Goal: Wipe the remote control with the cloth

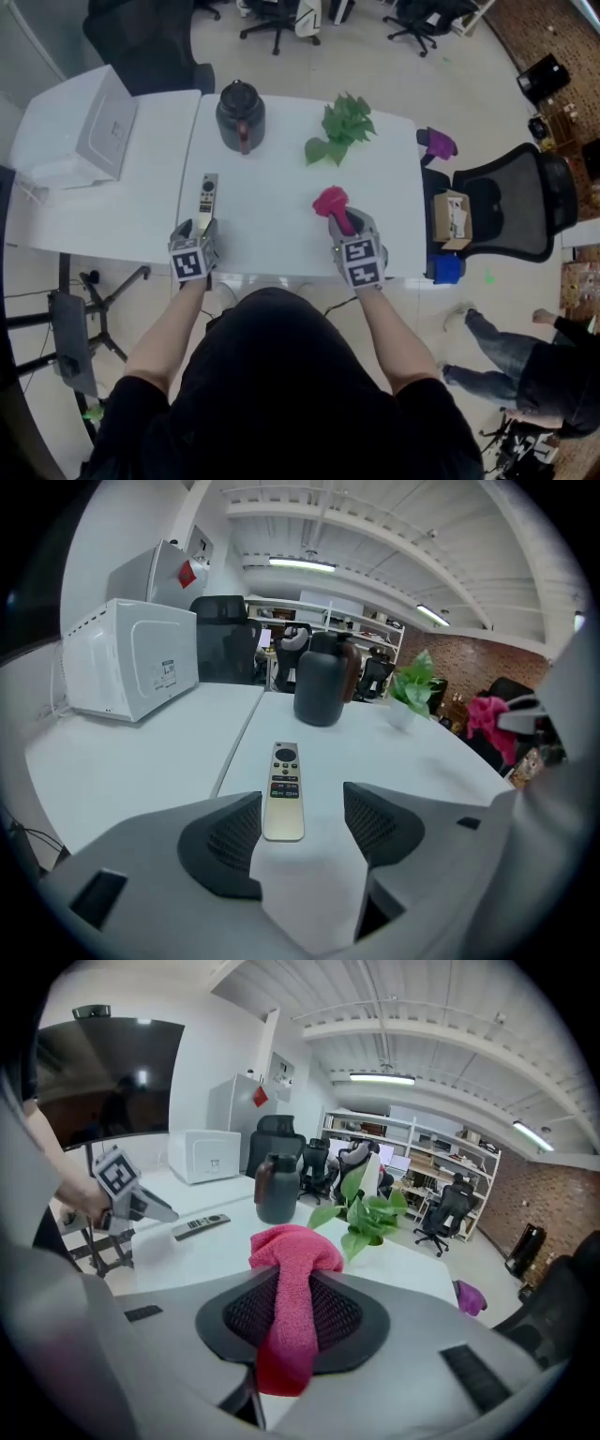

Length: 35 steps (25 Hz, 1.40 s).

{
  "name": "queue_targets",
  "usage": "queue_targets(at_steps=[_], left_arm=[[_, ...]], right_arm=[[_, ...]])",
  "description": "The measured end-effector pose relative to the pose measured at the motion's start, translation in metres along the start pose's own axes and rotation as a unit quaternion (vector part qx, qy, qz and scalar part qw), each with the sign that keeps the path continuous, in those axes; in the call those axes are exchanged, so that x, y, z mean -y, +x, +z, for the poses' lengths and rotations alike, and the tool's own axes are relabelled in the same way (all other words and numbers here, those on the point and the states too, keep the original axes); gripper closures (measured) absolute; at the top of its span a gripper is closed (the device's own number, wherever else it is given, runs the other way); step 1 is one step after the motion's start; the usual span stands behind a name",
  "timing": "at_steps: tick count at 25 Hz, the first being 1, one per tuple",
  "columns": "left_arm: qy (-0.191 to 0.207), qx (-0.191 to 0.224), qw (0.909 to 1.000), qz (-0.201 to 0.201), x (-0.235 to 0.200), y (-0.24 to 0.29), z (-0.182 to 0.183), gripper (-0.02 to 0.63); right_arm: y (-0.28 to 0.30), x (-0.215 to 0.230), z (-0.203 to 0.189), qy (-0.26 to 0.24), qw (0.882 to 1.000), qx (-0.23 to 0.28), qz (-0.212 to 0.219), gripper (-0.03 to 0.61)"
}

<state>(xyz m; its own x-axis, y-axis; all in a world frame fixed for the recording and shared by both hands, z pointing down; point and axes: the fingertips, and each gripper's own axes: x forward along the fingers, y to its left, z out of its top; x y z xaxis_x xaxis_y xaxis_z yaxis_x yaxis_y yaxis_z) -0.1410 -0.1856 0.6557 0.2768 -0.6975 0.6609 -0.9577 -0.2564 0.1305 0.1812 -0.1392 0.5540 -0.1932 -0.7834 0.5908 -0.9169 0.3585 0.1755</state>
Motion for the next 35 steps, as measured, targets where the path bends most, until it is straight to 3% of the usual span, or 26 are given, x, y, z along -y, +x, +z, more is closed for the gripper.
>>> queue_targets(at_steps=[12,21,26,30,35], left_arm=[[0.036,0.089,0.9939,-0.054,0.043,-0.089,0.063,0.334],[0.063,0.109,0.9904,-0.058,0.052,-0.103,0.076,0.334],[0.075,0.128,0.9864,-0.072,0.062,-0.104,0.09,0.334],[0.1,0.143,0.9797,-0.098,0.082,-0.108,0.104,0.334],[0.144,0.171,0.9654,-0.134,0.113,-0.117,0.123,0.352]], right_arm=[[0.101,0.019,-0.105,-0.013,0.986,-0.168,-0.007,0.483],[0.102,0.023,-0.111,0.014,0.983,-0.185,-0.004,0.453],[0.075,0.028,-0.081,0.019,0.992,-0.125,-0.016,0.448],[0.036,0.015,-0.016,0.029,0.999,-0.022,-0.006,0.448],[-0.022,-0.022,0.066,0.036,0.994,0.094,0.031,0.452]])
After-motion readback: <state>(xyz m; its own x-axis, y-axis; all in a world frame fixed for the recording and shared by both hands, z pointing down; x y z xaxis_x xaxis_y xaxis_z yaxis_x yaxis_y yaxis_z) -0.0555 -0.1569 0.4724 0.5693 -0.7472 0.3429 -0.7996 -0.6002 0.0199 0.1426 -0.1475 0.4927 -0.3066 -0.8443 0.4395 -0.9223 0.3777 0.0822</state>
